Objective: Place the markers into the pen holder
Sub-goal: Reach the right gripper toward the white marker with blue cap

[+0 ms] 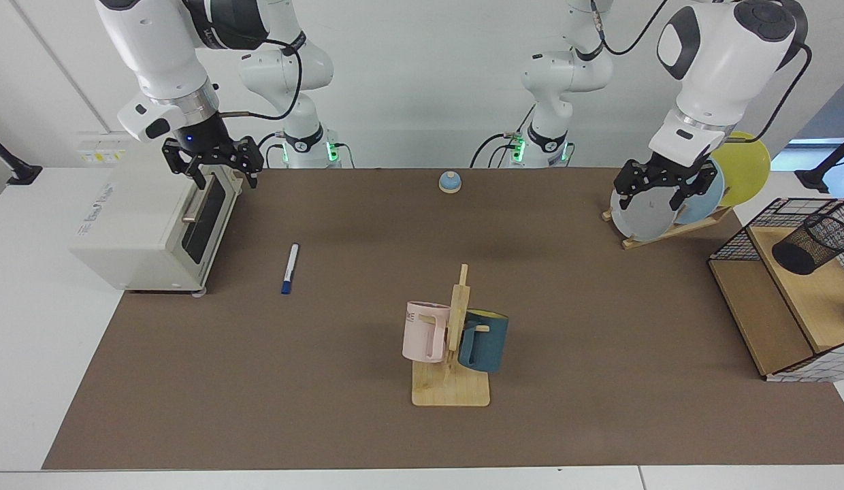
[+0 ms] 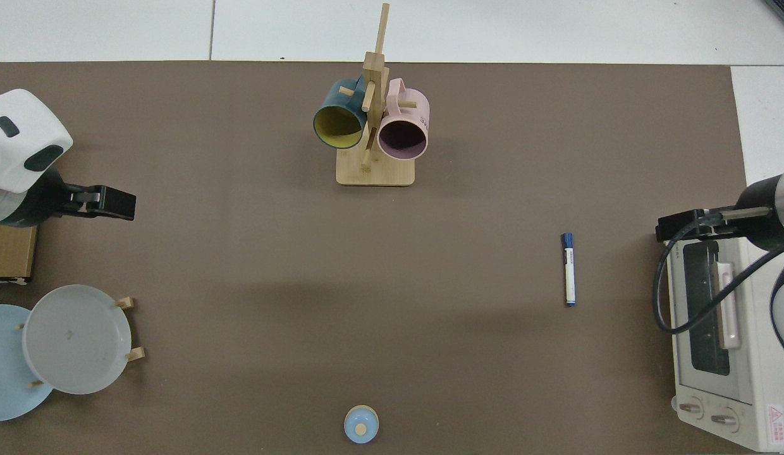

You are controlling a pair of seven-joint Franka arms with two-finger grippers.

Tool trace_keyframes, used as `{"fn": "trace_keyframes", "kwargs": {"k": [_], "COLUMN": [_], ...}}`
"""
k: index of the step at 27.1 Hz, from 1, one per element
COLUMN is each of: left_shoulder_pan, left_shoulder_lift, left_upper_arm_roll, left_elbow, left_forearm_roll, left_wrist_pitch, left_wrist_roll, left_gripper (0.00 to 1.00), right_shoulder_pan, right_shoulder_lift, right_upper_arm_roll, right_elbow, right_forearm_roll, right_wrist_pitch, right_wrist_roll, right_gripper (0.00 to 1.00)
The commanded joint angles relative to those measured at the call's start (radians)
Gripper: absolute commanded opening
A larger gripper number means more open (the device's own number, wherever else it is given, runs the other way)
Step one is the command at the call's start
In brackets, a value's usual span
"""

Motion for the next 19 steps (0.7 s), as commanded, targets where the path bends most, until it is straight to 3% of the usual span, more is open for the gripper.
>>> {"fn": "trace_keyframes", "kwargs": {"k": [1, 19], "left_shoulder_pan": [-0.003, -0.003], "left_shoulder_lift": [-0.023, -0.025], "left_upper_arm_roll": [0.005, 0.005], "left_elbow": [-0.030, -0.030], "left_forearm_roll": [0.006, 0.006], "left_wrist_pitch": [0.017, 0.012], "left_wrist_roll": [0.013, 0.013], "left_gripper": [1.00, 1.00], "right_shoulder_pan": [-0.017, -0.015], "right_shoulder_lift": [-0.013, -0.016], "right_upper_arm_roll": [0.006, 0.006], "right_elbow": [-0.004, -0.009], "right_forearm_roll": [0.012, 0.024], "right_wrist_pitch": [-0.023, -0.036], "right_wrist_roll": [-0.026, -0.025], "right_gripper": [1.00, 1.00]}}
